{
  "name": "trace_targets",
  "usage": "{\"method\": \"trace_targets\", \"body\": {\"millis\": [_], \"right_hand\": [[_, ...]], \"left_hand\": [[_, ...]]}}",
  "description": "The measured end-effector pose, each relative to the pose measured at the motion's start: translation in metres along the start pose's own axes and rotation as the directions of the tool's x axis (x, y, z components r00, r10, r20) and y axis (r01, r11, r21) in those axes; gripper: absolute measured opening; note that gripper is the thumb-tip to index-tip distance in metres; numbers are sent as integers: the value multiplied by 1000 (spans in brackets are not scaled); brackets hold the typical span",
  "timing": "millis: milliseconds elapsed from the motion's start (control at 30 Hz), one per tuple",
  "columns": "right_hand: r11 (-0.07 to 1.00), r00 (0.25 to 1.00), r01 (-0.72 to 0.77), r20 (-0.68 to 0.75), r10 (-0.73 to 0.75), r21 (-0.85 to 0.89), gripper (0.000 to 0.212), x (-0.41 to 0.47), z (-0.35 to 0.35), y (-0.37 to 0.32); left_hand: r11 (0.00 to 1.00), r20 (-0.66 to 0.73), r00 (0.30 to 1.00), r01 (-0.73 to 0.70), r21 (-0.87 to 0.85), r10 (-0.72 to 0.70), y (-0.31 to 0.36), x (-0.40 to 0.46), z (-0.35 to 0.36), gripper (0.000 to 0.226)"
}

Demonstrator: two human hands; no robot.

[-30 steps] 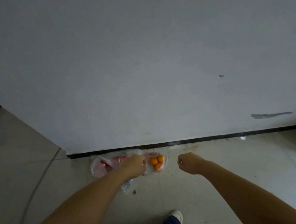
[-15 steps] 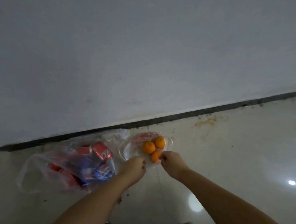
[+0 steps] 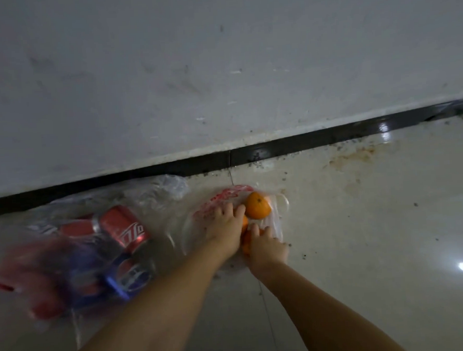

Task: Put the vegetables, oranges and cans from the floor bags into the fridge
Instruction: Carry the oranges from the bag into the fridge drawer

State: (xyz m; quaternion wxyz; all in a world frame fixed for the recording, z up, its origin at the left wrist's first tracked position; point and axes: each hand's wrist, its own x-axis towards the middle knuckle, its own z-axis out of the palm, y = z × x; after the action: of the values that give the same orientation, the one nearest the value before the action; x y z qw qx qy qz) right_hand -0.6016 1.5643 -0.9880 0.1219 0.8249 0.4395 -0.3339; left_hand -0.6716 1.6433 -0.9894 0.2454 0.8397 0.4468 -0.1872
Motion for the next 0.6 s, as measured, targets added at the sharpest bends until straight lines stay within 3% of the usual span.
{"method": "trace_targets", "body": {"millis": [200, 433, 600], "right_hand": [[998, 999, 6, -38, -9, -69, 66, 9, 6, 15], [993, 984, 117, -133, -116, 2, 66, -40, -58, 10], [992, 993, 122, 4, -122, -4, 70, -131, -137, 4]], "left_hand": [[999, 106, 994, 26, 19, -28, -5, 7, 12, 64], [993, 31, 996, 84, -88, -82, 2, -48, -45, 77], [977, 111, 985, 145, -154, -129, 1, -142, -123, 84]]}}
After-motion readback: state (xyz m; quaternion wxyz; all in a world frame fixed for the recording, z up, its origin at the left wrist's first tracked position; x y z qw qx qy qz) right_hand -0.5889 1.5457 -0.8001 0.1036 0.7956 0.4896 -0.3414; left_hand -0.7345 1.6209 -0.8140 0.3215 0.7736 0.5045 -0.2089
